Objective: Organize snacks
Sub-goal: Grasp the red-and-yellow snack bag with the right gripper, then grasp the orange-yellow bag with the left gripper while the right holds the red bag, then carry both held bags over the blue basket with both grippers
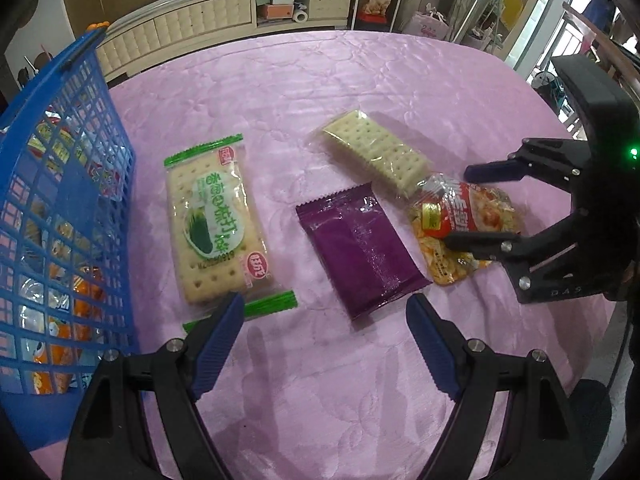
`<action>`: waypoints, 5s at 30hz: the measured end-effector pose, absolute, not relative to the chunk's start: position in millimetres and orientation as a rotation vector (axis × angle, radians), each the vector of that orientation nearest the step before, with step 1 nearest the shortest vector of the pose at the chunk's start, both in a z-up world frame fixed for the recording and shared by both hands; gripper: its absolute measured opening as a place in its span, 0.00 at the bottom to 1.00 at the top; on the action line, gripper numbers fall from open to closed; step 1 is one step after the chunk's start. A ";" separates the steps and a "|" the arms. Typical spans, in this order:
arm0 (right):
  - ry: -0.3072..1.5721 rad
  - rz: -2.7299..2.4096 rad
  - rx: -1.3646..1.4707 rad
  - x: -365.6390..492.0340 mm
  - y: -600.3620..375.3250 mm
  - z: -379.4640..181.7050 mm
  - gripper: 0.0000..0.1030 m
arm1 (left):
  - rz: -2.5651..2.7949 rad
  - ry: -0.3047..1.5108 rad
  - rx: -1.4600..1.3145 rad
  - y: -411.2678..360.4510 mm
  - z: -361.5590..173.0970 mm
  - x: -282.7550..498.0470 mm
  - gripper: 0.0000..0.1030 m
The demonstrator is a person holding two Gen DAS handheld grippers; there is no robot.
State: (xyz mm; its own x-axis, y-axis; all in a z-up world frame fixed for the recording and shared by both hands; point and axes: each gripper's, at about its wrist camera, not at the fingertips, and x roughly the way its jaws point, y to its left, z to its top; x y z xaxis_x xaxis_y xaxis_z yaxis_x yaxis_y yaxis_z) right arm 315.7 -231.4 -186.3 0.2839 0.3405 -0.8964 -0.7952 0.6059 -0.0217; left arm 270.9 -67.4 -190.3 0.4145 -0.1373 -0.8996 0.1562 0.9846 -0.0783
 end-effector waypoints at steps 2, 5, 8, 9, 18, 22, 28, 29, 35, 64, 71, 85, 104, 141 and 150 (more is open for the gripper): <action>1.018 0.821 -0.527 310.8 -228.8 -184.9 0.49 | -0.189 1.125 0.023 -64.9 -190.3 265.5 0.79; 1.015 0.807 -0.480 301.0 -235.7 -183.8 0.33 | -0.197 1.123 0.042 -63.6 -188.4 261.8 0.79; 1.009 0.789 -0.443 289.0 -246.2 -182.5 0.28 | -0.211 1.119 0.071 -69.3 -182.5 256.9 0.79; 1.010 0.780 -0.432 285.1 -249.1 -181.7 0.27 | -0.216 1.116 0.086 -72.0 -180.2 255.0 0.79; 1.010 0.660 -0.263 278.8 -293.5 -156.9 0.27 | -0.302 1.088 0.218 -109.9 -160.7 250.4 0.79; 0.984 0.590 -0.212 276.3 -313.8 -147.7 0.27 | -0.332 1.086 0.253 -128.2 -156.6 254.8 0.79; 0.967 0.556 -0.165 272.8 -339.1 -145.4 0.27 | -0.401 1.085 0.286 -158.3 -158.5 263.5 0.79; 0.966 0.549 -0.154 272.5 -342.0 -145.3 0.27 | -0.406 1.094 0.299 -162.5 -160.1 265.8 0.79; 1.005 0.429 -0.107 276.9 -357.4 -156.4 0.27 | -0.454 1.176 0.231 -183.4 -173.2 289.7 0.79; 1.035 0.327 0.049 268.9 -371.9 -172.7 0.28 | -0.421 1.232 0.298 -243.6 -204.3 324.9 0.82; 1.039 0.353 0.091 271.3 -357.3 -174.0 0.28 | -0.398 1.241 0.251 -225.1 -193.8 324.8 0.34; 0.961 0.370 0.022 253.9 -329.6 -114.5 0.28 | -0.452 1.115 0.181 -217.7 -137.8 277.0 0.05; 0.765 0.488 -0.061 193.9 -248.8 -1.2 0.28 | -0.325 0.880 0.074 -87.9 -22.9 194.1 0.05; 0.776 0.690 -0.266 211.5 -48.7 -6.3 0.28 | -0.101 0.836 -0.024 129.3 -14.4 169.8 0.06; 0.819 0.715 -0.318 239.0 -18.9 -33.6 0.28 | -0.107 0.879 -0.037 141.2 -45.5 197.4 0.06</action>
